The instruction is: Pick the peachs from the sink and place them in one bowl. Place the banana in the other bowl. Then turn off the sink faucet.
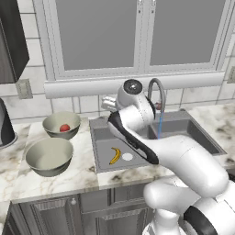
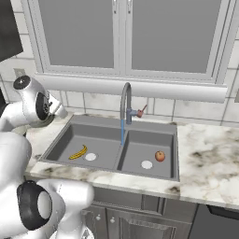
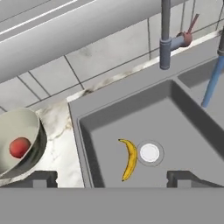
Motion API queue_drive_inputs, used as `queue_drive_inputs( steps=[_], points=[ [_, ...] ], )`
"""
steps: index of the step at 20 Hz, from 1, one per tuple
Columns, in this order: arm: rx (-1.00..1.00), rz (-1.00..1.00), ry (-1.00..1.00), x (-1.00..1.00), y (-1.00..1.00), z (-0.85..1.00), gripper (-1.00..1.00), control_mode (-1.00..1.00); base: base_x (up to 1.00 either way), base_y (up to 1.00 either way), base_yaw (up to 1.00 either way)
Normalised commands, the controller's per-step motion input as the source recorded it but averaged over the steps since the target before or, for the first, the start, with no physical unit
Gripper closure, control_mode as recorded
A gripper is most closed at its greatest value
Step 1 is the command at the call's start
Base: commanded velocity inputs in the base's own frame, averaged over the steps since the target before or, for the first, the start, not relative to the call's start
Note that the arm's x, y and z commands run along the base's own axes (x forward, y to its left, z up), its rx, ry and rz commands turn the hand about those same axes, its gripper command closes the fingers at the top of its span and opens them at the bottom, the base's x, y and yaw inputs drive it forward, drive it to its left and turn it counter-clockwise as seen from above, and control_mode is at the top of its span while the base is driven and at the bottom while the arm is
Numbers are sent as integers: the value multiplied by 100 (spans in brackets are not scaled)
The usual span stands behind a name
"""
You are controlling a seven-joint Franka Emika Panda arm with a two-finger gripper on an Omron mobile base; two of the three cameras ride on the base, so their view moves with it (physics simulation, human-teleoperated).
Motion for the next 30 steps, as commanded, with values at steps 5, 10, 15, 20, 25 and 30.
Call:
queue_drive_inputs(
  steps=[5,10,15,20,25,30],
  points=[
    [3,-11,2,-57,-100,0,-100,-100,0,0,0],
    [2,-11,5,-52,-100,1,-100,-100,0,0,0],
    [0,-10,5,-37,-99,1,-100,-100,0,0,0],
    [0,-7,2,-19,-100,0,-100,-100,0,0,0],
    [0,-7,0,-5,-98,0,-100,-100,0,0,0],
    [1,-6,2,0,-67,0,-100,-100,0,0,0]
  ],
)
